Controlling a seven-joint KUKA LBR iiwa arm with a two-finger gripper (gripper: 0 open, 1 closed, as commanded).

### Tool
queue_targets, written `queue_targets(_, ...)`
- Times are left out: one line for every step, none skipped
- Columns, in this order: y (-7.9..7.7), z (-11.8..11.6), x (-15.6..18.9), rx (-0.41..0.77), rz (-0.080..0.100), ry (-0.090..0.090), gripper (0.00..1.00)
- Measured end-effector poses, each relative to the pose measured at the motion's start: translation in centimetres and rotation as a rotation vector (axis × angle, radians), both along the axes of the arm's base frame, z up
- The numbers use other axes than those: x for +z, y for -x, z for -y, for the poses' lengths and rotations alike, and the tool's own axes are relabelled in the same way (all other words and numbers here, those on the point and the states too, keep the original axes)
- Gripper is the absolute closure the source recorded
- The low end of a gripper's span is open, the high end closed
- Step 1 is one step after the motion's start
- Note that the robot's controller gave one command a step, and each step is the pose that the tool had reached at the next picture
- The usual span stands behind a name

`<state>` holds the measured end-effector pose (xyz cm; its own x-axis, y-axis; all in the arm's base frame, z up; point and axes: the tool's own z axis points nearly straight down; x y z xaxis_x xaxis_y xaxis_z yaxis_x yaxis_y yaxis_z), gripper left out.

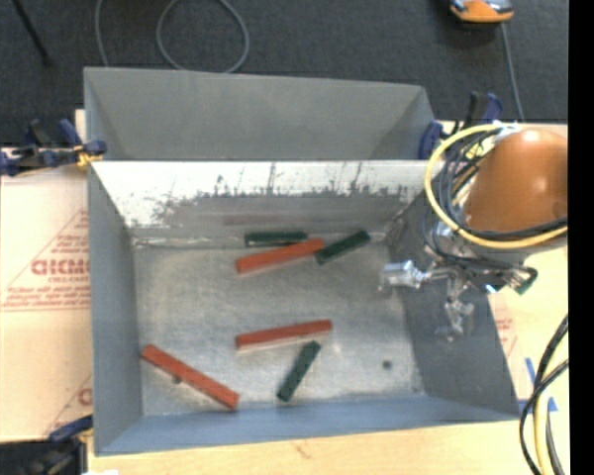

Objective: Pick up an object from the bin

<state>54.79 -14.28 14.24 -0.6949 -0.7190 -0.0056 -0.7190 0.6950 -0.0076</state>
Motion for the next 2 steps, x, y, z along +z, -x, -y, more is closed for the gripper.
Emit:
queue_targets(-3.7, -13.7, -7.1, -0.042, -0.007, -0.007, 0.0)
queue_targets(-2.0, -21.9, -6.9, 0.138, -0.009, -0.003, 0.0)
